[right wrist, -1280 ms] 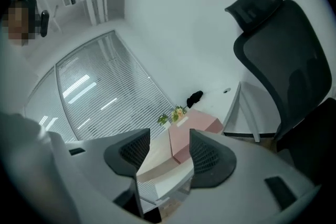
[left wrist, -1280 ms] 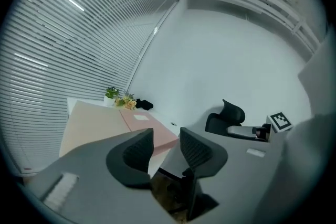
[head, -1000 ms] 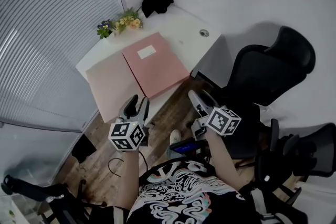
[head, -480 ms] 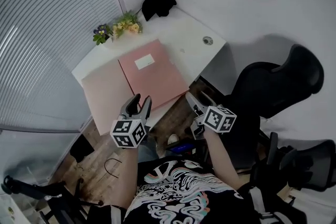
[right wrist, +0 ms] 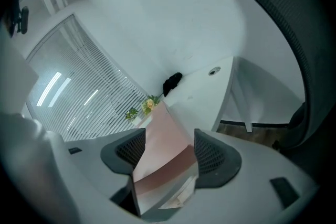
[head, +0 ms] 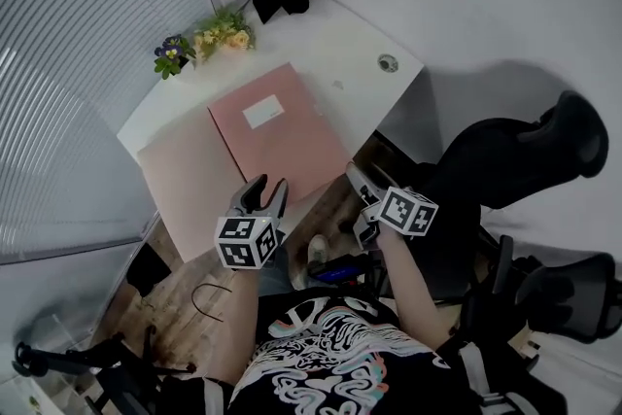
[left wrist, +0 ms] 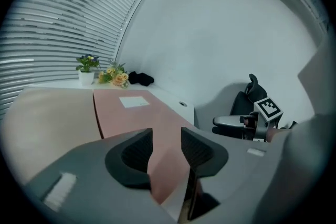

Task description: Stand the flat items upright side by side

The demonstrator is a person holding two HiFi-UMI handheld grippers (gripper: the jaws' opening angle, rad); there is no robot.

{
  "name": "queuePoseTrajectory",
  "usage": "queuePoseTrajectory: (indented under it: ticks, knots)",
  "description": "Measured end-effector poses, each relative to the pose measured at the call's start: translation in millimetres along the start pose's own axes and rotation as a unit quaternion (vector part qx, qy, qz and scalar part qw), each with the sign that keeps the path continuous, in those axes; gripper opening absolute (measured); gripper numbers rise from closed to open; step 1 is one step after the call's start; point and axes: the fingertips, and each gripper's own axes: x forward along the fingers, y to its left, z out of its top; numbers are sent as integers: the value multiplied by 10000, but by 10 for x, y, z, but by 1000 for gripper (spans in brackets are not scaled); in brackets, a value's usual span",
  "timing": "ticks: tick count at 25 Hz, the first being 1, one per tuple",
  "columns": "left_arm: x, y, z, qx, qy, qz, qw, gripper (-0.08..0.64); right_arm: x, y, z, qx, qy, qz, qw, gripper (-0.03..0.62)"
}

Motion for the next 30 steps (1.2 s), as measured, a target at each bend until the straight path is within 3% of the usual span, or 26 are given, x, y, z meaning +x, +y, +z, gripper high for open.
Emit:
queuePoseTrajectory:
  ticks: [10,20,25,30]
  knots:
    - [167,33,-231,-118,602,-122,9980,172,128,-239,-162,270,127,-225,9993,296]
    - [245,-24,-299,-4,823,-170,9965,175,194,-316,-236,468,172,-209,9985,304]
    - [308,-57,-433,241,1433,-99,9893,181,245,-328,-266,472,253,-193,9984,310]
    - [324,-48,-439,167,1532,-105,9880,179,279,-368,-292,458,310,-198,9983,314]
